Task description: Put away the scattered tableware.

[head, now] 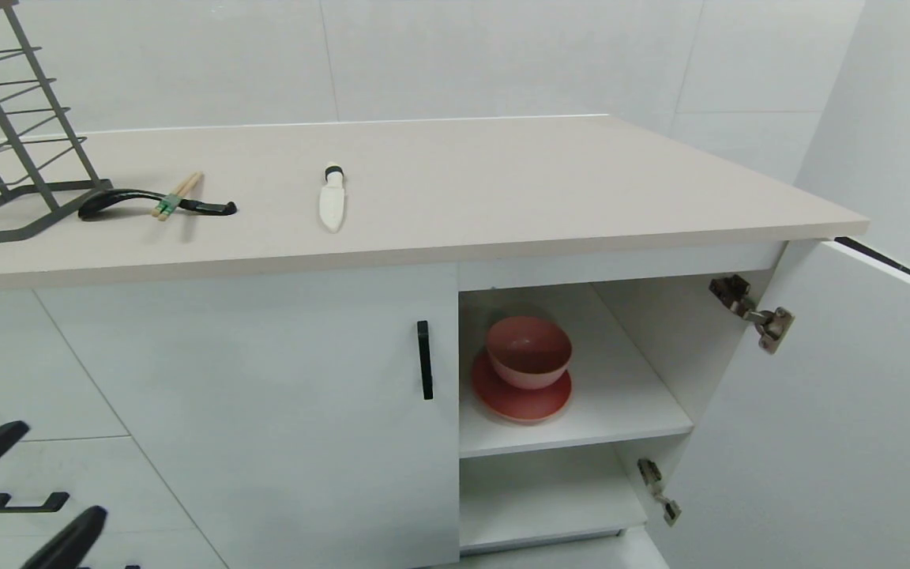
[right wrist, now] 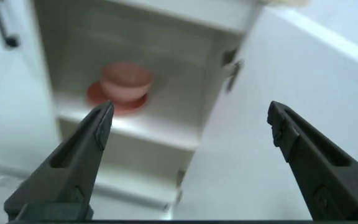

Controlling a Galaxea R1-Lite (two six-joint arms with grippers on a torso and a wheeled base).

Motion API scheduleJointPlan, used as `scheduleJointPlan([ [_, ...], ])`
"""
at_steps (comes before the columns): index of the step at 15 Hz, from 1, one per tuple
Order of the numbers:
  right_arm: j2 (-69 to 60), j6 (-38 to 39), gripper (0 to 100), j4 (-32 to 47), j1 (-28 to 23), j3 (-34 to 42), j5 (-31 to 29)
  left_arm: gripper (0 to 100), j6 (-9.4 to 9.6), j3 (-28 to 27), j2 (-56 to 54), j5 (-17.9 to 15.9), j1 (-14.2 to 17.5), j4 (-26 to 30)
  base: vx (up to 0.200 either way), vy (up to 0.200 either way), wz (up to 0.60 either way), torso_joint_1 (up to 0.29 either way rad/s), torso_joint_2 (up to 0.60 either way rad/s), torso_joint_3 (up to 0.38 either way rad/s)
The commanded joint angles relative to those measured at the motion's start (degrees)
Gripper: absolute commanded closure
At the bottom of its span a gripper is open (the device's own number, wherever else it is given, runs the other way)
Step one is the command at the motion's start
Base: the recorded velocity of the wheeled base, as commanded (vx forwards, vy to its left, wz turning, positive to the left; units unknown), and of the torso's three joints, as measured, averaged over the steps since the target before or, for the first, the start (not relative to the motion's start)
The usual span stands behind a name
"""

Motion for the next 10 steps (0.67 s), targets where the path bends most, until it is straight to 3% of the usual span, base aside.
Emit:
scheduleJointPlan([
  [1,-10.2,0.0,0,2.2,-3.4,0.3,0.1,0,-3.02,-0.3,-16.4,-0.2,11.8,6.8,0.000,0.000,0.00,0.000,0.00,0.000],
  [4,-19.2,0.8,0,7.7,-5.7,1.3,0.1,0,-2.76,-0.3,-25.2,-0.4,18.6,19.0,0.000,0.000,0.00,0.000,0.00,0.000],
  [5,-19.2,0.9,0,7.7,-5.8,1.4,0.1,0,-2.76,-0.3,-25.4,-0.4,18.7,19.4,0.000,0.000,0.00,0.000,0.00,0.000],
  [6,-19.4,4.7,0,7.7,-6.1,2.3,0.7,0,-2.67,0.0,-26.7,0.6,19.5,25.3,0.000,0.000,0.00,0.000,0.00,0.000],
  [7,-20.8,5.9,0,8.2,-6.7,5.3,1.2,0,-2.93,0.0,-26.6,1.8,19.5,27.5,0.000,0.000,0.00,0.000,0.00,0.000],
  [9,-22.3,6.3,0,15.8,-6.8,5.3,0.8,0,-2.67,0.0,-26.7,3.6,19.8,32.4,0.000,0.000,0.00,0.000,0.00,0.000],
  [10,-22.3,6.4,0,15.9,-6.8,5.3,0.8,0,-2.58,0.0,-27.1,4.8,20.6,35.3,0.000,0.000,0.00,0.000,0.00,0.000],
])
